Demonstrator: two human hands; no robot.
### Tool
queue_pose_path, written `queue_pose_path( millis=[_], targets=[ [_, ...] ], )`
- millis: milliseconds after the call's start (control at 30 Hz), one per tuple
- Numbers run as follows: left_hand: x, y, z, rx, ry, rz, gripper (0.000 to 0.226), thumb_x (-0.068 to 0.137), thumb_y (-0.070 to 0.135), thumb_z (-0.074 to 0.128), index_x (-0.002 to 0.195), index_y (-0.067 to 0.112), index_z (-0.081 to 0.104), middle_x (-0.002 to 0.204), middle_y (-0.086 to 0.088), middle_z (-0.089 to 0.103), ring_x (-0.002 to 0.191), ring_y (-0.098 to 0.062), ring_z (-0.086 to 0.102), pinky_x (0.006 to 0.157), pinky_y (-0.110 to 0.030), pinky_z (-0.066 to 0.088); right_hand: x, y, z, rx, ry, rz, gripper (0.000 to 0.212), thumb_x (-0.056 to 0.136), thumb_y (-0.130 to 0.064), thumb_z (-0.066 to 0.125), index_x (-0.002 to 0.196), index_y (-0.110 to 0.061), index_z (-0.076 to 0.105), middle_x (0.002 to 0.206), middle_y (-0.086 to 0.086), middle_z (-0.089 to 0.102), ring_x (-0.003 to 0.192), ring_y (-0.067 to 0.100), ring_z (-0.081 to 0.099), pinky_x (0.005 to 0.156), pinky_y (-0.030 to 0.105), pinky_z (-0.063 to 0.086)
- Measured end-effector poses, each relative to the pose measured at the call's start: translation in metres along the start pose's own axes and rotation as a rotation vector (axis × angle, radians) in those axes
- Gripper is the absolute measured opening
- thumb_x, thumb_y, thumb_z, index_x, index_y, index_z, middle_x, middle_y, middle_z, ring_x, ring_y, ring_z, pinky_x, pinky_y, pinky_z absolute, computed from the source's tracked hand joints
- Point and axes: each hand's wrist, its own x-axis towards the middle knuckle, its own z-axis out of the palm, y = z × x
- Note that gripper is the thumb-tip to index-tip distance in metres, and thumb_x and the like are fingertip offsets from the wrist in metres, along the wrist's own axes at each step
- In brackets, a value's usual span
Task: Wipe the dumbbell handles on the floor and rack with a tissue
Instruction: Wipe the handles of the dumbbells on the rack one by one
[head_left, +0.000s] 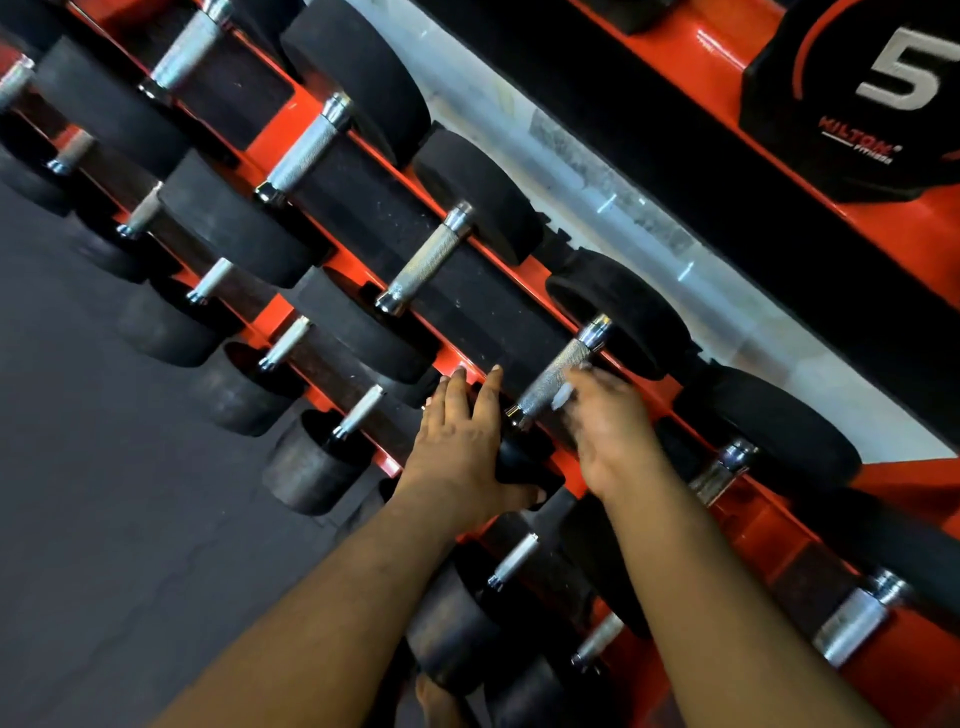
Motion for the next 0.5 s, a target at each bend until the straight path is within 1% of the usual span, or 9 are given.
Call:
queue_pose_path(
  millis=[67,100,167,233,300,367,400,433,500],
  targets=[
    [-0.001,0.001,-0.001,-0.002,-0.001,0.001,0.143,0.063,0.064,0.084,0.158,0.03,-0.017,0.167,-0.016,-0.016,0.154,-0.032,-0.016,0.125,-0.043,-0.003,0.005,-0.003,0.004,0.097,0.037,-0.032,0.008,0.097,-0.014,0.062,0.103,-0.015,0.066,0.102,0.009,0.072,0.095,0.021,0.069,0.081,0.032,0.054],
    [-0.001,0.001,-0.001,-0.006,0.001,0.003,0.143,0.063,0.064,0.084,0.159,0.03,-0.016,0.167,-0.016,-0.016,0.154,-0.032,-0.016,0.126,-0.043,-0.003,0.004,0.001,0.006,0.102,0.031,-0.015,0.013,0.096,-0.014,0.063,0.109,-0.015,0.064,0.105,0.008,0.071,0.093,0.019,0.069,0.078,0.031,0.054],
    [-0.001,0.0,-0.001,-0.009,0.006,0.009,0.142,0.064,0.064,0.084,0.159,0.03,-0.016,0.167,-0.016,-0.016,0.154,-0.031,-0.016,0.126,-0.043,-0.004,0.002,0.01,0.007,0.094,-0.062,0.09,0.025,0.094,-0.019,0.067,0.118,-0.013,0.061,0.11,0.01,0.07,0.09,0.019,0.069,0.074,0.031,0.056],
    [-0.001,-0.001,0.0,-0.004,0.01,0.013,0.142,0.064,0.064,0.084,0.159,0.03,-0.016,0.167,-0.016,-0.015,0.154,-0.031,-0.015,0.126,-0.044,-0.002,0.009,0.006,0.003,0.149,-0.15,0.192,0.033,0.095,-0.03,0.065,0.123,-0.011,0.063,0.112,0.011,0.07,0.093,0.021,0.068,0.073,0.031,0.056],
    [-0.002,-0.001,-0.001,-0.002,0.015,0.021,0.141,0.065,0.063,0.084,0.159,0.03,-0.015,0.167,-0.015,-0.015,0.154,-0.031,-0.015,0.126,-0.044,-0.002,0.022,-0.007,-0.004,0.266,-0.148,0.146,0.03,0.099,-0.035,0.058,0.116,-0.012,0.066,0.104,0.005,0.074,0.093,0.017,0.069,0.073,0.029,0.053],
    [-0.003,-0.001,-0.001,-0.004,0.013,0.025,0.14,0.065,0.062,0.084,0.159,0.03,-0.015,0.167,-0.015,-0.016,0.154,-0.031,-0.015,0.126,-0.044,-0.001,0.027,-0.015,-0.004,0.323,-0.167,0.097,0.025,0.1,-0.037,0.055,0.104,-0.015,0.067,0.091,0.0,0.077,0.091,0.014,0.07,0.078,0.03,0.052],
    [-0.002,0.0,-0.001,-0.002,0.013,0.026,0.141,0.065,0.063,0.084,0.159,0.03,-0.015,0.167,-0.015,-0.016,0.154,-0.031,-0.015,0.126,-0.044,-0.001,0.026,-0.011,-0.002,0.277,-0.196,0.105,0.026,0.099,-0.038,0.056,0.102,-0.016,0.068,0.091,0.0,0.076,0.091,0.014,0.07,0.081,0.031,0.053],
    [-0.001,-0.001,0.0,0.003,0.015,0.024,0.141,0.065,0.063,0.084,0.159,0.03,-0.016,0.167,-0.015,-0.016,0.154,-0.03,-0.015,0.126,-0.044,-0.001,0.023,-0.003,0.001,0.194,-0.225,0.133,0.027,0.098,-0.04,0.059,0.102,-0.014,0.068,0.095,0.003,0.076,0.091,0.016,0.071,0.081,0.031,0.055],
    [0.0,-0.001,0.0,0.012,0.016,0.02,0.141,0.064,0.065,0.084,0.159,0.03,-0.016,0.167,-0.016,-0.016,0.154,-0.03,-0.016,0.127,-0.045,-0.001,0.015,0.019,0.001,0.016,-0.231,0.164,0.036,0.092,-0.041,0.068,0.112,-0.011,0.068,0.104,0.009,0.076,0.091,0.022,0.073,0.072,0.032,0.058]
  ],
)
